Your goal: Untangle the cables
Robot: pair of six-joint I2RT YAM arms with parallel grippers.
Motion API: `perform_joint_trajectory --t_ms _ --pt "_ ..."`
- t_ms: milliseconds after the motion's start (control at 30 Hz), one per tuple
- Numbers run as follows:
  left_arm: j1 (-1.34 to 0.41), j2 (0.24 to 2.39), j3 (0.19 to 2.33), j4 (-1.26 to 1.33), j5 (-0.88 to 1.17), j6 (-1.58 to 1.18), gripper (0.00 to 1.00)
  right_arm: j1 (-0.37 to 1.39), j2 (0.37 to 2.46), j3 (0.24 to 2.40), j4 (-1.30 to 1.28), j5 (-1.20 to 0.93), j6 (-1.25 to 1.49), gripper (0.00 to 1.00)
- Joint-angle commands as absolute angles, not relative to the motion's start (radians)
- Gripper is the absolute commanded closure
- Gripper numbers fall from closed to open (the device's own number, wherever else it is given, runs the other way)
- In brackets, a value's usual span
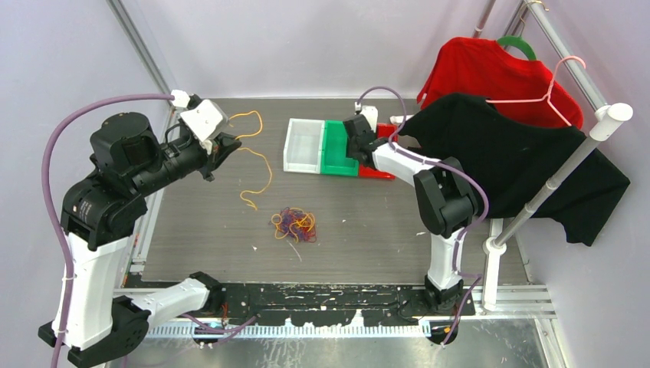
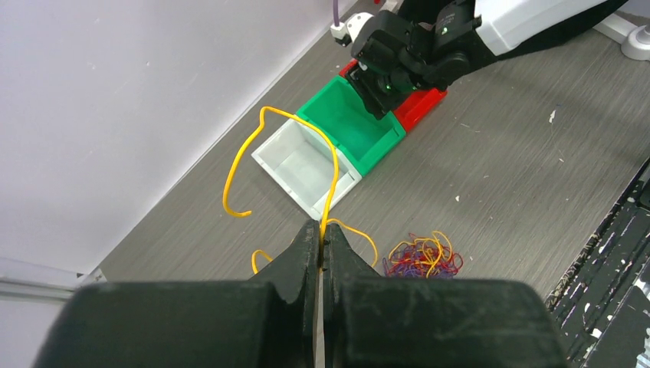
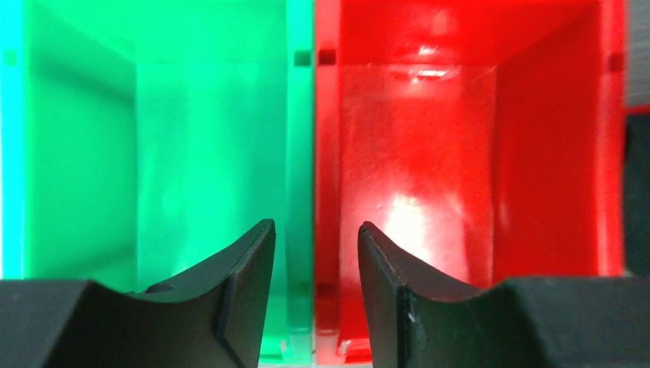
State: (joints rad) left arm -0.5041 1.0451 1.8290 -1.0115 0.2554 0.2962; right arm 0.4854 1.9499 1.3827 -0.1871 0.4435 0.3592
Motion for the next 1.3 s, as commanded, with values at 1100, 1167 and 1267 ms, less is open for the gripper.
perform_joint_trajectory --t_ms 1100,1167,1267 --pt "-0.508 1.122 1.776 -0.897 0.409 0.207 1.00 0.731 1.681 1.350 -0.036 0.492 0.615 0.21" --pt "-0.509 1.147 1.770 -0.869 0.427 0.193 1.00 0.710 1.597 1.289 -0.041 0.505 0.614 0.21" --pt "-0.514 1.191 1.758 -0.802 0.439 0.176 1.00 0.678 1.479 1.173 -0.038 0.541 0.622 0.21"
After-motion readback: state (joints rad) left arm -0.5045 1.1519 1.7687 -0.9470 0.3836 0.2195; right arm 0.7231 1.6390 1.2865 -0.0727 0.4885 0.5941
